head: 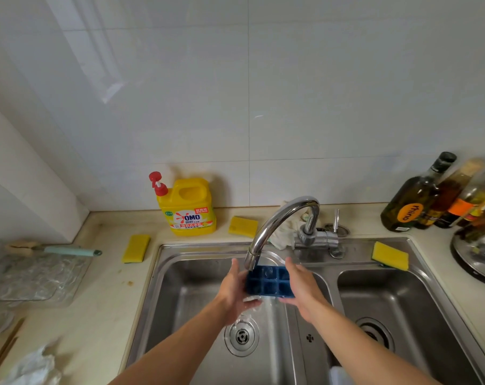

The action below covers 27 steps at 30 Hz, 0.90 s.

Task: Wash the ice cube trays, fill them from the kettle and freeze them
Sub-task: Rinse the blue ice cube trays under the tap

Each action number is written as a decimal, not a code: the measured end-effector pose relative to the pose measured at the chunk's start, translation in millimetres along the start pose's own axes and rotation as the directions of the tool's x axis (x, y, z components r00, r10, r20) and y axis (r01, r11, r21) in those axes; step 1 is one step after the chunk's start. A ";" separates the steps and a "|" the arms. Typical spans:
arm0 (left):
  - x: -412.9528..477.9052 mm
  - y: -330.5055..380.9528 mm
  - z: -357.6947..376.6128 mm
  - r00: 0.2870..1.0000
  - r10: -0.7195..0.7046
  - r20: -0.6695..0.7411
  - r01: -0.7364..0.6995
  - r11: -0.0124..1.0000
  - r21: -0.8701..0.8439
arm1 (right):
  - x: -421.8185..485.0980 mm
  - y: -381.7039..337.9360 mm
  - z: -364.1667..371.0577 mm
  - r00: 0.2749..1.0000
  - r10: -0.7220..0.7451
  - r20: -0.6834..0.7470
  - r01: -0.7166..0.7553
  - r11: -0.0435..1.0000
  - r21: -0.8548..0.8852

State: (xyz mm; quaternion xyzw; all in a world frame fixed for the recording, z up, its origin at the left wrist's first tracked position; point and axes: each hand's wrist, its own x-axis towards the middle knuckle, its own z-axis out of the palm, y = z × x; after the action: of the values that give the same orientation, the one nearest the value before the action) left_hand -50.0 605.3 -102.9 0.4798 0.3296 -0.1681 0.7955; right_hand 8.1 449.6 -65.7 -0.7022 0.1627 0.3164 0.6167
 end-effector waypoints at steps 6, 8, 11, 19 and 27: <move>11.3 -8.5 -4.1 0.998 -0.028 -0.054 0.021 0.991 -0.129 | -16.5 -8.7 13.2 0.982 -0.145 0.117 0.151 0.987 -0.051; 13.3 -9.2 -5.5 0.999 -0.045 -0.028 0.040 0.986 -0.159 | -19.8 -11.5 9.5 0.982 -0.144 0.122 0.152 0.987 -0.059; 17.0 -9.4 -2.4 0.999 -0.033 0.007 0.034 0.984 -0.173 | -20.8 -11.1 4.7 0.980 -0.155 0.128 0.166 0.983 -0.077; 8.9 5.1 2.2 0.969 0.093 -0.231 -0.101 0.995 -0.022 | -12.9 3.5 -0.2 0.994 -0.020 0.112 0.025 0.999 -0.042; -21.8 31.5 -24.0 0.949 0.201 -0.241 -0.162 0.972 0.172 | 21.1 19.3 32.8 0.958 0.218 0.187 -0.265 0.923 0.280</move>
State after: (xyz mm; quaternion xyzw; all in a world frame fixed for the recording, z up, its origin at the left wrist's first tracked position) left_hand -56.2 640.4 -75.1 0.5844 0.3706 -0.0547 0.7198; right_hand 4.0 481.3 -95.4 -0.5477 0.2472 0.4142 0.6836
